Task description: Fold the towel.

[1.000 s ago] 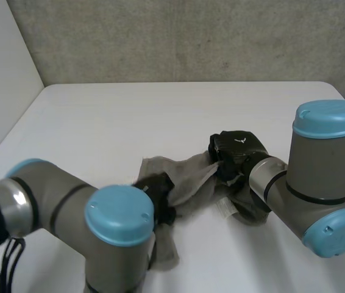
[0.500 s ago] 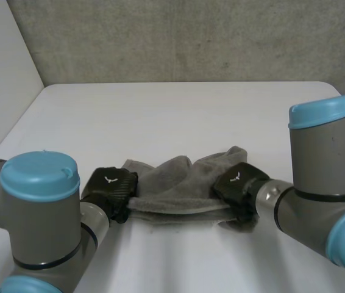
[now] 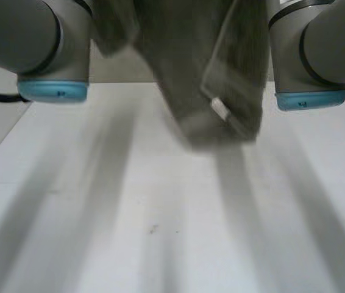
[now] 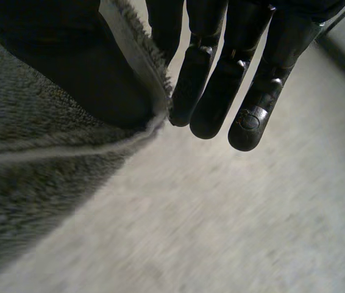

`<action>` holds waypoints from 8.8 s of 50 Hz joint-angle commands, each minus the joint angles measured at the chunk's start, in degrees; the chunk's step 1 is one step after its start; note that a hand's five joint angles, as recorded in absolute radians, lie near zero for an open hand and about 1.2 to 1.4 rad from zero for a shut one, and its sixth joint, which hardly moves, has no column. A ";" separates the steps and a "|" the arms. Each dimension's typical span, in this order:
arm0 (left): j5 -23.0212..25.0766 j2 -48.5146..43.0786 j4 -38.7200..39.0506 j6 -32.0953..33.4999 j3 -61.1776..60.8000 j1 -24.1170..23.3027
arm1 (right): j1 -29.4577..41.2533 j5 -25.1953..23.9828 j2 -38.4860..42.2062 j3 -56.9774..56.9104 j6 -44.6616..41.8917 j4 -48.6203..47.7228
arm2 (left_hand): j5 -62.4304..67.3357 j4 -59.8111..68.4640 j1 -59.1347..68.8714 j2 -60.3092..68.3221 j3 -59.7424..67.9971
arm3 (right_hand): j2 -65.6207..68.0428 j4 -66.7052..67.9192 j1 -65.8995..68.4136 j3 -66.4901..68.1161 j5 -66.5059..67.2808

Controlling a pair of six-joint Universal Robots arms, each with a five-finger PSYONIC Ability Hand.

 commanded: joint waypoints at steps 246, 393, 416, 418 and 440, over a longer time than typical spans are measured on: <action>-3.24 26.67 -24.15 -7.85 -45.26 1.84 | -7.73 -12.54 19.47 26.42 15.55 9.58 | 11.30 10.20 12.59 10.26 10.65 | -21.95 -22.69 -10.44 -22.31 -21.78; 14.61 8.04 -11.51 6.84 -63.10 13.89 | -24.25 -18.69 -9.27 52.00 20.56 21.45 | -56.63 -57.74 -55.34 -57.68 -57.28 | 12.30 11.57 23.82 11.95 12.47; 0.81 0.04 5.47 2.61 -62.66 10.98 | -26.70 -18.08 -9.19 51.91 21.44 21.01 | -52.59 -53.70 -51.31 -53.64 -53.25 | 12.30 11.57 23.82 11.95 12.47; 0.37 -0.49 5.64 2.61 -62.66 11.07 | -27.41 -17.99 -9.19 51.91 21.61 20.66 | -52.43 -53.53 -51.14 -53.47 -53.08 | 12.30 11.57 23.82 11.95 12.47; -4.29 4.87 4.85 2.87 -68.99 11.69 | -29.70 -17.73 -9.54 51.21 22.05 18.72 | -45.70 -46.80 -44.41 -46.74 -46.35 | 12.30 11.57 23.82 11.95 12.47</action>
